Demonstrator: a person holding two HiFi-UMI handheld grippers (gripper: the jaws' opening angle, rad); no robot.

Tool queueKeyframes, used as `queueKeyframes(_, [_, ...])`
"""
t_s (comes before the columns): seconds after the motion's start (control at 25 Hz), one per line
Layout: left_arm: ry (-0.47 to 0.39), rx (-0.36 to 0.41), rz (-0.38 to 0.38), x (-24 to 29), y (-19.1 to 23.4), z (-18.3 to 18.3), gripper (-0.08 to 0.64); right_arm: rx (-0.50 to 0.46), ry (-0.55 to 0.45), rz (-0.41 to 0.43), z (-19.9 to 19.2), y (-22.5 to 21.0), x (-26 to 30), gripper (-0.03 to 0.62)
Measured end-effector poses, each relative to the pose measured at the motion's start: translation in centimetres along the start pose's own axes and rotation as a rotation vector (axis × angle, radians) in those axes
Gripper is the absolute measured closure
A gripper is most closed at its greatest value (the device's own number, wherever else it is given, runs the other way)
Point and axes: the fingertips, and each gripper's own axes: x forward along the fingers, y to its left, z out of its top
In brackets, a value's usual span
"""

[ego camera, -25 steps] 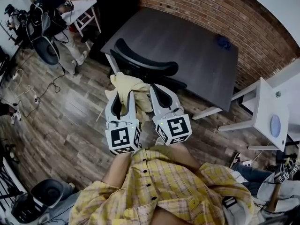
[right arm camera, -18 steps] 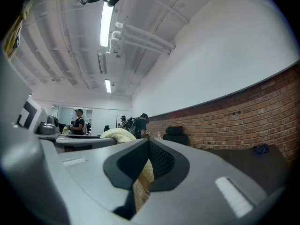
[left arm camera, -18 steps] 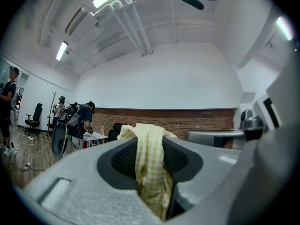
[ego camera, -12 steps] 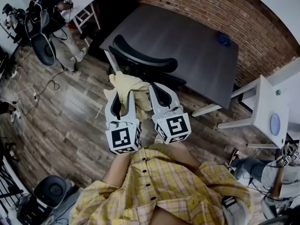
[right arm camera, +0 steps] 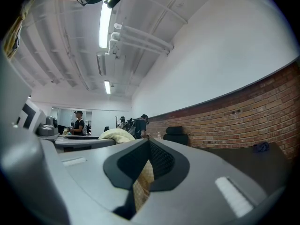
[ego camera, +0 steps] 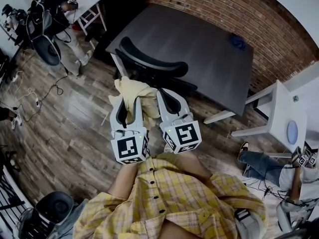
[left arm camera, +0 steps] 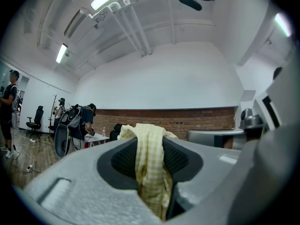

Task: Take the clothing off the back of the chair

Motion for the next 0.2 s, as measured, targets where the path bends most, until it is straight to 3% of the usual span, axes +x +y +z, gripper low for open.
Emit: queueKeyframes(0.2, [0.000, 0.002, 0.005, 0.51, 0.12, 0.01, 0.411, 0.004, 0.001, 0.001, -0.01, -0.33, 0.35, 0.594])
